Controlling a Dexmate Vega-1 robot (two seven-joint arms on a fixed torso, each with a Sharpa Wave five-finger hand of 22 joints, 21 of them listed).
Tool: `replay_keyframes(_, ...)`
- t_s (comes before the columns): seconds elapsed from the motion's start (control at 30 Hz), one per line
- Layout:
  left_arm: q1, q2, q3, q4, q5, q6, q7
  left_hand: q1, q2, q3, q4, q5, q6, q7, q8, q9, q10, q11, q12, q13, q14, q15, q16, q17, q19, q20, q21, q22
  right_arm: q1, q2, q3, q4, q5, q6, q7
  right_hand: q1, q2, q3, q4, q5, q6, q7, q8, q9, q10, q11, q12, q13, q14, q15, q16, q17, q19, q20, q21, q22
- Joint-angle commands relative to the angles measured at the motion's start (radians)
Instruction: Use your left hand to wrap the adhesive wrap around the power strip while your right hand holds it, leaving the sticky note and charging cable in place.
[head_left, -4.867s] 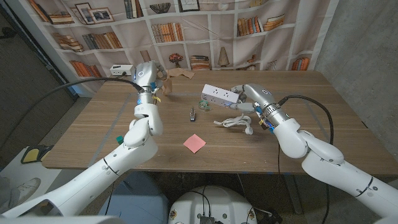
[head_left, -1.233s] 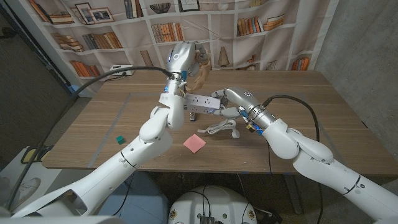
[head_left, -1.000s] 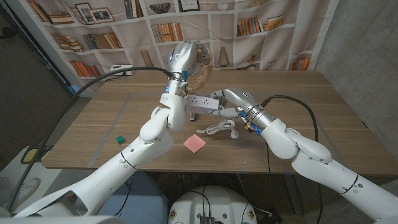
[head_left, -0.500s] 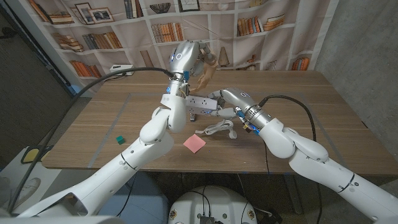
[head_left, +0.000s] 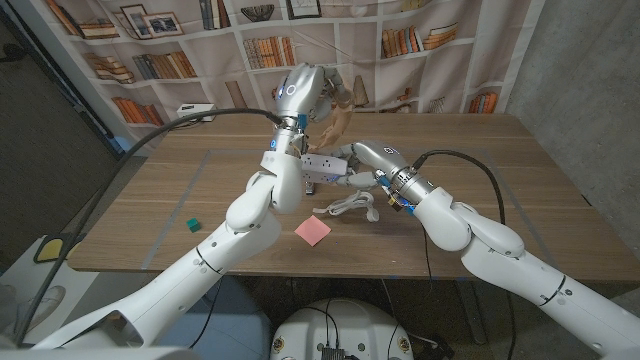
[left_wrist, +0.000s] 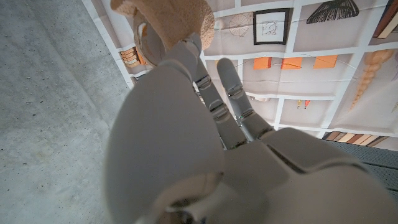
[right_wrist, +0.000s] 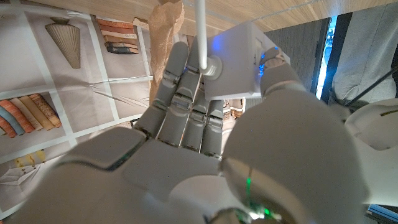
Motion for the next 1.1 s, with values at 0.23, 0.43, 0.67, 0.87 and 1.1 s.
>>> replay_keyframes(0.23,0.018,-0.006,-0.003,-0.015,0.010,-0.034,0.021,-0.003,-0.004,0.002,0.004,0.010,0.009,0.005,-0.004,0.000,0.003,0.000,-0.004,0.000,0.010,-0.001,-0.003,0.002,0.006,-0.003,0.008,-0.005,0.025,0.009,-0.017,0.016,-0.007,-0.020,0.011,0.130,0.136,0.069,0.004,0.002,0.087,-0.083,0.004,0.005,0.136,-0.130,0.000,0.125,0.094,-0.130,0.000,0.003,0.000,-0.084,0.007,0.003)
replay_keyframes(0.43,0.037,-0.003,-0.011,-0.028,0.014,-0.042,0.038,-0.004,-0.005,0.001,0.004,0.011,0.010,0.004,-0.005,-0.001,0.003,-0.002,-0.003,0.001,0.011,-0.001,-0.003,0.001,0.005,-0.003,0.010,-0.009,0.035,0.011,-0.020,0.028,-0.010,-0.029,0.011,0.130,0.135,0.069,0.004,0.002,0.087,-0.083,0.004,0.006,0.136,-0.130,0.000,0.128,0.094,-0.130,-0.001,0.002,0.000,-0.083,0.008,0.003)
replay_keyframes(0.67,0.058,0.001,-0.023,-0.047,0.017,-0.053,0.053,-0.004,-0.006,0.000,0.004,0.012,0.011,0.004,-0.004,-0.001,0.003,-0.001,-0.003,0.000,0.012,-0.001,-0.003,0.001,0.004,-0.003,0.013,-0.012,0.049,0.016,-0.026,0.043,-0.014,-0.040,0.009,0.129,0.134,0.068,0.005,0.002,0.087,-0.083,0.004,0.006,0.137,-0.130,-0.002,0.127,0.093,-0.128,-0.001,0.003,0.000,-0.083,0.008,0.003)
replay_keyframes(0.87,0.077,-0.002,-0.031,-0.059,0.015,-0.064,0.073,-0.004,-0.006,0.000,0.005,0.013,0.012,0.004,-0.003,0.001,0.005,0.001,-0.003,0.000,0.013,0.000,-0.003,0.001,0.005,-0.004,0.016,-0.015,0.061,0.021,-0.027,0.054,-0.013,-0.051,0.003,0.130,0.135,0.068,0.005,0.002,0.087,-0.083,0.004,0.006,0.136,-0.130,-0.002,0.129,0.093,-0.129,-0.002,0.002,-0.002,-0.083,0.007,0.003)
replay_keyframes(1.1,0.097,-0.005,-0.036,-0.067,0.013,-0.080,0.093,-0.004,-0.006,-0.001,0.005,0.014,0.013,0.004,-0.004,-0.002,0.004,0.001,-0.003,0.001,0.014,-0.001,-0.003,0.000,0.004,-0.003,0.020,-0.017,0.076,0.023,-0.030,0.065,-0.015,-0.066,0.003,0.129,0.136,0.069,0.005,0.001,0.087,-0.083,0.003,0.006,0.137,-0.129,-0.003,0.128,0.094,-0.129,-0.002,0.003,-0.003,-0.083,0.007,0.003)
